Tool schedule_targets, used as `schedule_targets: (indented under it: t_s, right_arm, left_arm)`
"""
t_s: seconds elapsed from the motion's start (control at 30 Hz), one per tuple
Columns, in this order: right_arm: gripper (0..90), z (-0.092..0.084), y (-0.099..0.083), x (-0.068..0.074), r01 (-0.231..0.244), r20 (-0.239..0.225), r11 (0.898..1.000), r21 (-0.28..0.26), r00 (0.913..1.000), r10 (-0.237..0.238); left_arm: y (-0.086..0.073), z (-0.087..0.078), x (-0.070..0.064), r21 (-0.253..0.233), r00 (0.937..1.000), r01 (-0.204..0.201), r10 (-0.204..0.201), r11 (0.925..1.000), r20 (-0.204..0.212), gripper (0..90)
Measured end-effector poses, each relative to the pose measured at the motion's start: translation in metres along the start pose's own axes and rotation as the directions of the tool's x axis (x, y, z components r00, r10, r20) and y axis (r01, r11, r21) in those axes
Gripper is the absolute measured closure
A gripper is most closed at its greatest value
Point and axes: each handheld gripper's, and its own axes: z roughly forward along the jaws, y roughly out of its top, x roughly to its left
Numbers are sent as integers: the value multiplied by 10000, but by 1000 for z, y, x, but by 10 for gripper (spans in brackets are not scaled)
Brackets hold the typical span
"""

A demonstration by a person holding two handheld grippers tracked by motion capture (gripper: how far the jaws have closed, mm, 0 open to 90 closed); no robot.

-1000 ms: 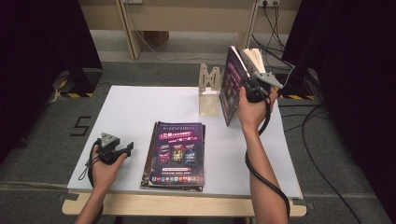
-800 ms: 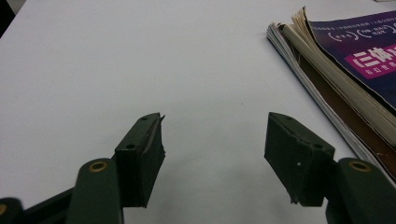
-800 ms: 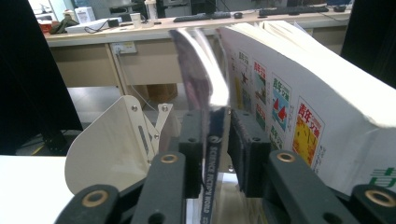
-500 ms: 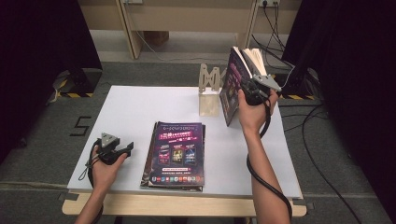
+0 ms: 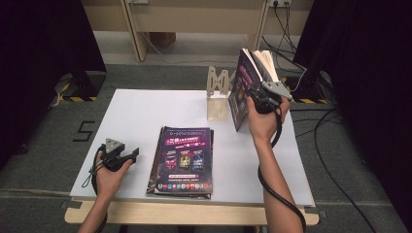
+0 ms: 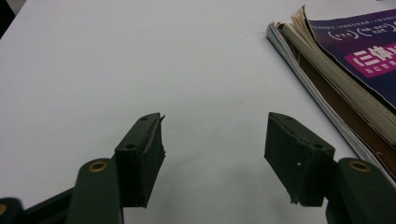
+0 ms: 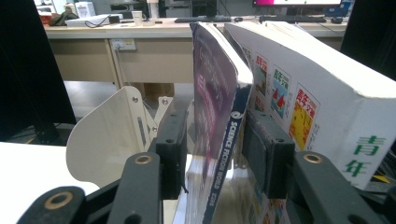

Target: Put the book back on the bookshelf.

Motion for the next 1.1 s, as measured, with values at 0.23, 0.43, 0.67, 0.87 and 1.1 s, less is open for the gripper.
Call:
schedule_targets:
  t_s: [0.23,0.43,0.67,0.87,1.1]
  right_arm:
    - [600,-5,-3,-1,42,-43,10000,2,10000,-42]
    - [597,-9,-5,-2,59,-49,10000,58,10000,-58]
    - [594,-15,-10,-4,85,-84,9998,163,9999,-84]
    - [592,-21,-16,-4,141,-200,9995,270,9997,-135]
    - [591,-29,-24,0,169,-328,9990,410,9993,-156]
  left_arm:
    - [0,0,0,-1,10000,-11,11,10000,-5,365]
    - [0,0,0,7,10000,3,-3,10000,3,366]
    - [0,0,0,8,10000,7,-7,10000,12,367]
    - [0,0,0,3,10000,-27,27,10000,7,370]
    - [0,0,0,14,10000,-29,29,10000,-2,373]
